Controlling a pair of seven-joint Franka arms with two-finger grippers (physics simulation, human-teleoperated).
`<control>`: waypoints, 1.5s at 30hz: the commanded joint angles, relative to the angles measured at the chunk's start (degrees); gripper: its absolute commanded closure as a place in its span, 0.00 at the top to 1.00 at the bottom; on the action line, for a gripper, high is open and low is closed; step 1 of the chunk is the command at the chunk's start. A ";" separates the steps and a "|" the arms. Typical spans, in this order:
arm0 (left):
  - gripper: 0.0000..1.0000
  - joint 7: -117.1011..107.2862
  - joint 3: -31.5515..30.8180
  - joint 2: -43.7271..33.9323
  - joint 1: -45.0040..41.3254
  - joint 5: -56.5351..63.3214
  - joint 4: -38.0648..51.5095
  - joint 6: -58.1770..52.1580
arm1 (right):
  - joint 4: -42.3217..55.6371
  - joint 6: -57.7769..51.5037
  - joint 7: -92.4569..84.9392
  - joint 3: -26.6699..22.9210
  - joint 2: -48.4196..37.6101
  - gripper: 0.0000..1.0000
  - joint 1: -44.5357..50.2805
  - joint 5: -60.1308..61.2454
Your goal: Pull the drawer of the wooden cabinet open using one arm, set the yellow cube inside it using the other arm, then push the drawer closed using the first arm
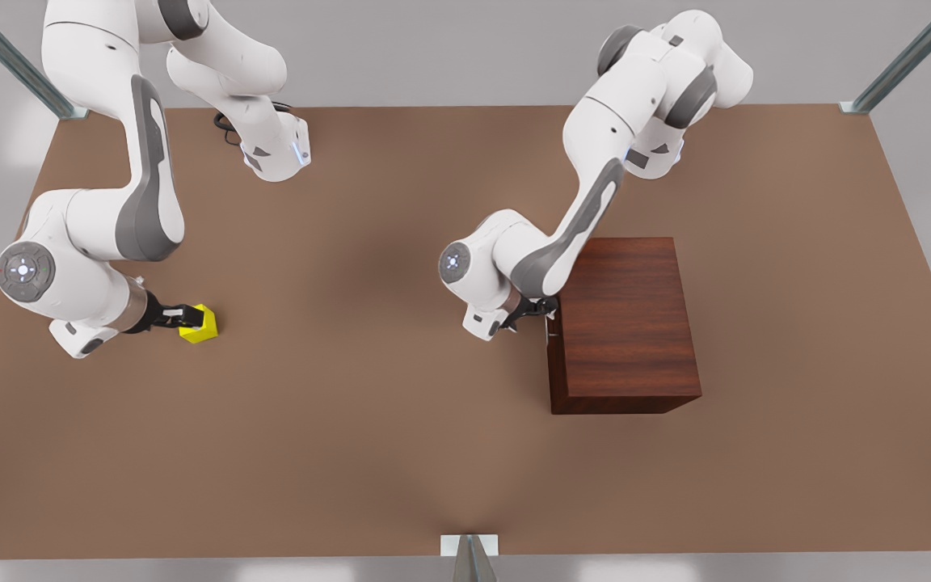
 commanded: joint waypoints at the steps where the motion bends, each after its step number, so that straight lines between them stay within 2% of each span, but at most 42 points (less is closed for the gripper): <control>1: 1.00 -13.50 0.00 0.27 -0.03 0.69 0.01 -0.10 | -0.02 -0.02 0.04 -0.01 -0.03 1.00 0.00 0.04; 32: 1.00 -15.52 -0.61 4.23 -3.72 -1.42 7.48 3.59 | 0.07 -0.02 0.13 0.08 0.58 1.00 0.09 0.04; 45: 1.00 -10.34 -1.84 4.49 -4.42 -1.50 7.57 5.88 | 0.07 -0.02 0.13 0.08 0.76 1.00 0.09 0.04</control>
